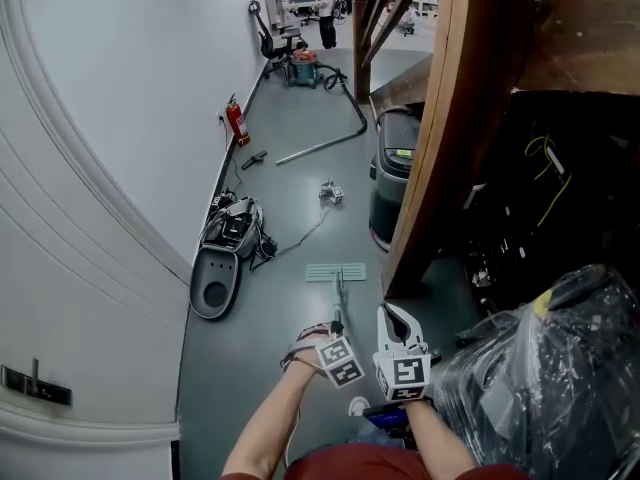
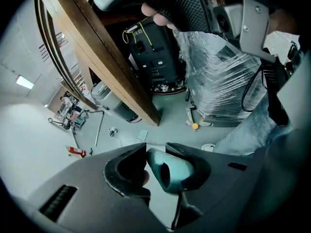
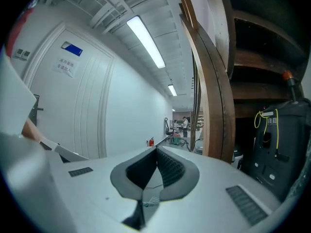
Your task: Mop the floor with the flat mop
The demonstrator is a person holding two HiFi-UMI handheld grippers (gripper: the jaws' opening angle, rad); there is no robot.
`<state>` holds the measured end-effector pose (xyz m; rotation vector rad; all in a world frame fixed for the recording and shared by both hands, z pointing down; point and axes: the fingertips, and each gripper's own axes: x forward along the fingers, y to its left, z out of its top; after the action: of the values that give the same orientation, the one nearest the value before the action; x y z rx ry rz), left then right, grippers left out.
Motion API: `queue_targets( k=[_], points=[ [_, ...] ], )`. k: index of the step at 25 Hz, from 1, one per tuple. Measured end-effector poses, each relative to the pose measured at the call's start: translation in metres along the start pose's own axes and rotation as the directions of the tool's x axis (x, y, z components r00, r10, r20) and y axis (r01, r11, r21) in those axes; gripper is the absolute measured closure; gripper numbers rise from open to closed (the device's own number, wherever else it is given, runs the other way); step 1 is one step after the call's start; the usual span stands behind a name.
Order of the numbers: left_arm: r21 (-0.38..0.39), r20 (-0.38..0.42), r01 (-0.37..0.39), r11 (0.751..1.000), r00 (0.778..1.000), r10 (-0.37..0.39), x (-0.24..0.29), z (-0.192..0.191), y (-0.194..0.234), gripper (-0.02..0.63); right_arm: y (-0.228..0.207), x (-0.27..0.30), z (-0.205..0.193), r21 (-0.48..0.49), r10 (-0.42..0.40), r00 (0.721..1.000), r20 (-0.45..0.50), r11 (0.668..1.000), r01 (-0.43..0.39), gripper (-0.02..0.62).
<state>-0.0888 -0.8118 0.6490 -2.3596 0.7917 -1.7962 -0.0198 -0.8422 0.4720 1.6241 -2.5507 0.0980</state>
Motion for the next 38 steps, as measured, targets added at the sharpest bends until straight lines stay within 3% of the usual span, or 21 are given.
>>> queue_targets(
  k=[10,21,38],
  points=[
    [-0.037,-0.003,-0.019,0.999,1.0,0.019,0.033,0.026,0.052,0.472,-0.038,0.054,-0.008,0.001,0.043,0.999,-0.009,0.999,-0.043,0.577],
    [0.016,-0.01,-0.003,1.0,1.0,0.003,0.043,0.018,0.08,0.472,-0.036,0.083,-0.007,0.0,0.037,0.999,-0.022,0.999,-0.037,0.577],
    [0.082,-0.074,-0.01,0.997,0.997,0.016,0.042,0.015,0.04,0.474,-0.046,0.041,-0.015,0.014,0.037,0.999,-0.021,0.999,-0.037,0.577]
  ],
)
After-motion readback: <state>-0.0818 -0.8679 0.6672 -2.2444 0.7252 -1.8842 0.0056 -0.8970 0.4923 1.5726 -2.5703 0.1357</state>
